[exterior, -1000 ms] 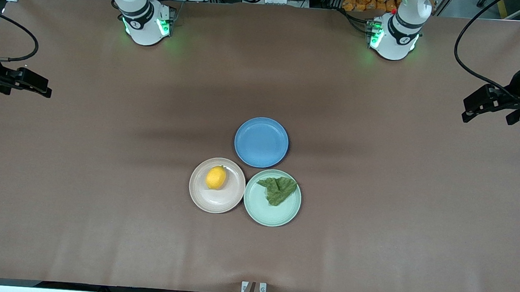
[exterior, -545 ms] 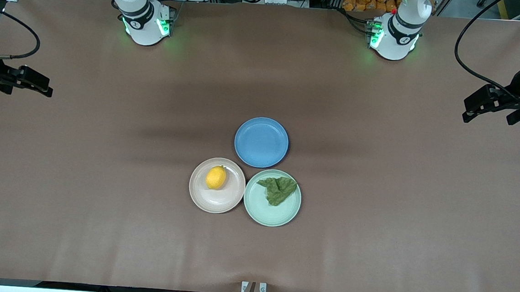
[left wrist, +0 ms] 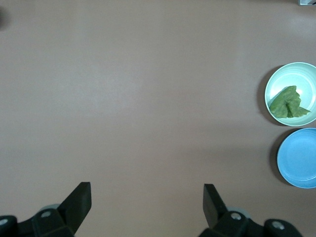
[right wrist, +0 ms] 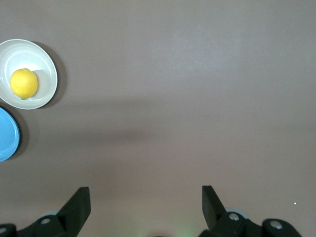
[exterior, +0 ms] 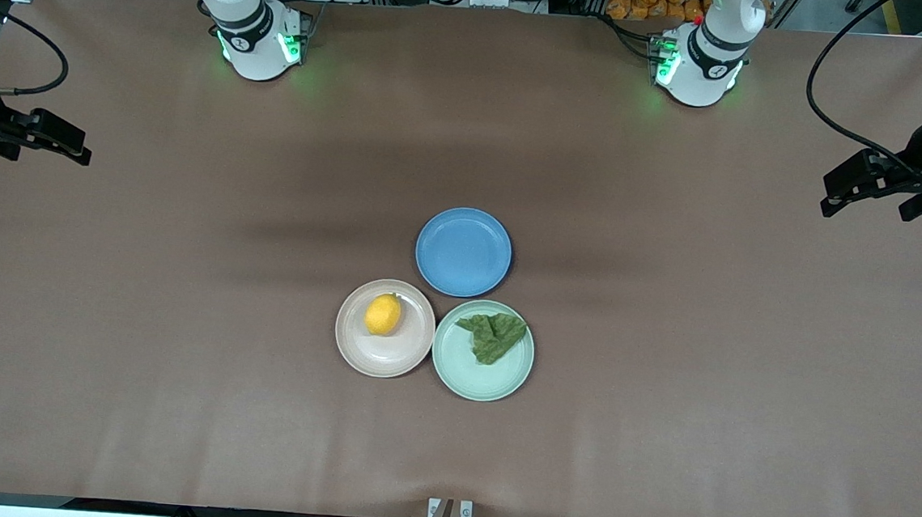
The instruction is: Place lemon and lettuce in plates
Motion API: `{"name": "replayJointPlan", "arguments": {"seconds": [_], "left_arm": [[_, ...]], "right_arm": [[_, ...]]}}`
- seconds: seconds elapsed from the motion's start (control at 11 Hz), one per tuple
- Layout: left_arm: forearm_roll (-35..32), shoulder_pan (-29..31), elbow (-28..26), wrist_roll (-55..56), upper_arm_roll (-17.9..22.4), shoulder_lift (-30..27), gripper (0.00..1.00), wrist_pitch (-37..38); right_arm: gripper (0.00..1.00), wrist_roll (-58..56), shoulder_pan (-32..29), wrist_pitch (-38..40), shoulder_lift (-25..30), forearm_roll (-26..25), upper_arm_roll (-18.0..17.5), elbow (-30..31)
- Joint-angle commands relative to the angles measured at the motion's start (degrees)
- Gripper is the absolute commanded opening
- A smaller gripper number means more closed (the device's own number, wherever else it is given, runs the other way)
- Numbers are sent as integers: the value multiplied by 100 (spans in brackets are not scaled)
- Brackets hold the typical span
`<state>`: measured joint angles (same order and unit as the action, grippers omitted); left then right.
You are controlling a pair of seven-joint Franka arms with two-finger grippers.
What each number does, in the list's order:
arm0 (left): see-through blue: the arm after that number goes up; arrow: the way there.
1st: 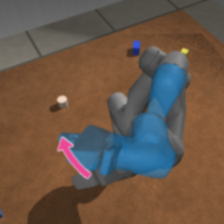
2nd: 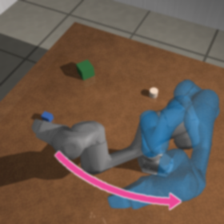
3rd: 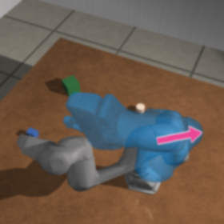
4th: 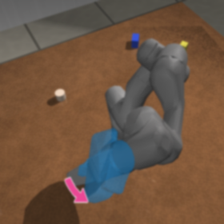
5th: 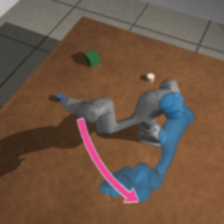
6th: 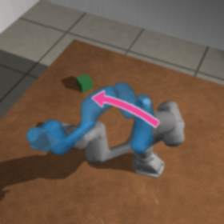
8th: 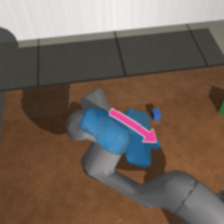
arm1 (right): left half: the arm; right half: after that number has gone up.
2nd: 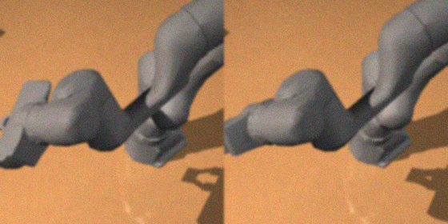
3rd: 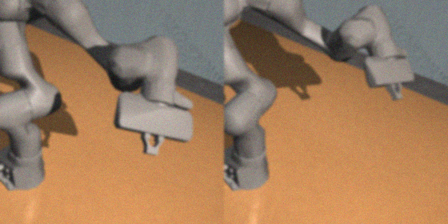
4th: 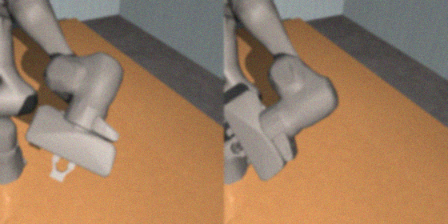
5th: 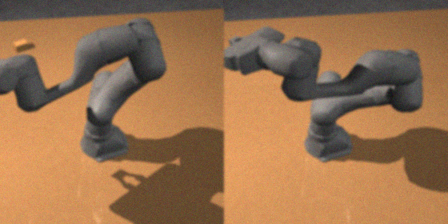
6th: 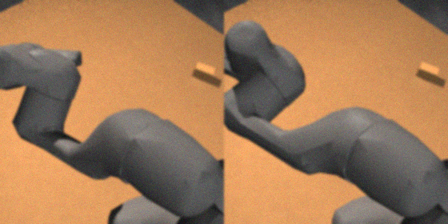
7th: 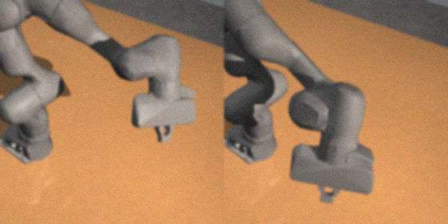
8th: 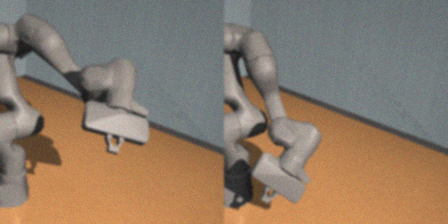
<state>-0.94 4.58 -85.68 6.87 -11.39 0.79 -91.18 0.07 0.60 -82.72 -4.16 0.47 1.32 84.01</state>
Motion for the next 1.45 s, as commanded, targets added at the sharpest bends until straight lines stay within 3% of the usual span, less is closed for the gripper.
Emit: {"name": "replayJointPlan", "arguments": {"seconds": [0.0,1.36], "left_arm": [[102,52,-10,-168,-12,-70,100,-14],[85,43,-11,-141,-21,-114,100,-5]], "right_arm": [[100,-130,-156,-139,144,-20,-88,195],[100,-121,-227,-323,91,-38,-62,177]]}}
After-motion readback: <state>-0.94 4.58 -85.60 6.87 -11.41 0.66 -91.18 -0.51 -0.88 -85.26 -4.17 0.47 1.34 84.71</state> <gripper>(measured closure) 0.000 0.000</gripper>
